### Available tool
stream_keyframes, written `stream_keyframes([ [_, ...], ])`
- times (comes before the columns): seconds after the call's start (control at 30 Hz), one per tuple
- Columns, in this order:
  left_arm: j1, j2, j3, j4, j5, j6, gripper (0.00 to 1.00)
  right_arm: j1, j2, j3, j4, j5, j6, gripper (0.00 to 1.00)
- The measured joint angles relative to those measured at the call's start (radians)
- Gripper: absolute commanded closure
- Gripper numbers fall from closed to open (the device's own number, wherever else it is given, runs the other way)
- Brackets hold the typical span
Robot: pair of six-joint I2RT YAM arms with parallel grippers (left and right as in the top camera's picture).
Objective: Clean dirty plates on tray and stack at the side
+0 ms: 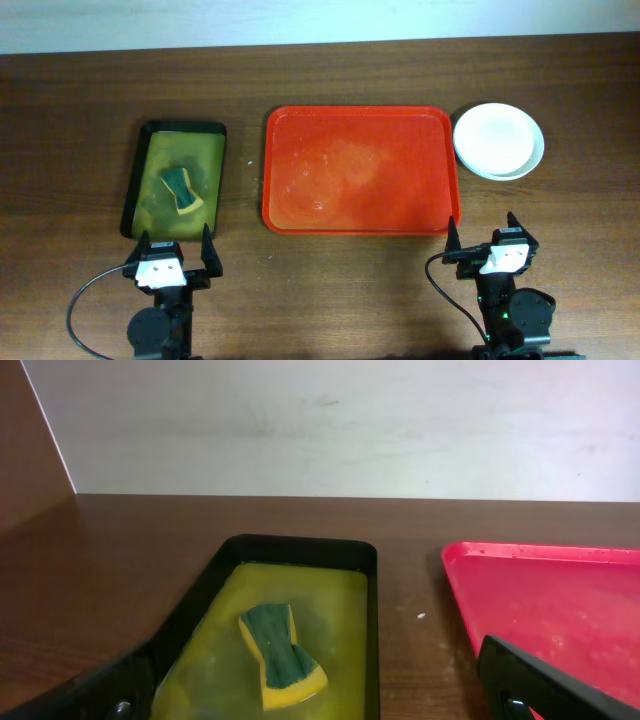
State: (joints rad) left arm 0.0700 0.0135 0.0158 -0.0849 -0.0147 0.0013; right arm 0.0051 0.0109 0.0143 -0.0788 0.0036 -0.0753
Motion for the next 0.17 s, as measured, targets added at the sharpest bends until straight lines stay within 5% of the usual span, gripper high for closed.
stream_keyframes([
  [0.17,0.0,0.0,0.0,0.0,0.0,0.0,0.01,0.0,0.0,0.0,0.0,0.0,0.0,0.02],
])
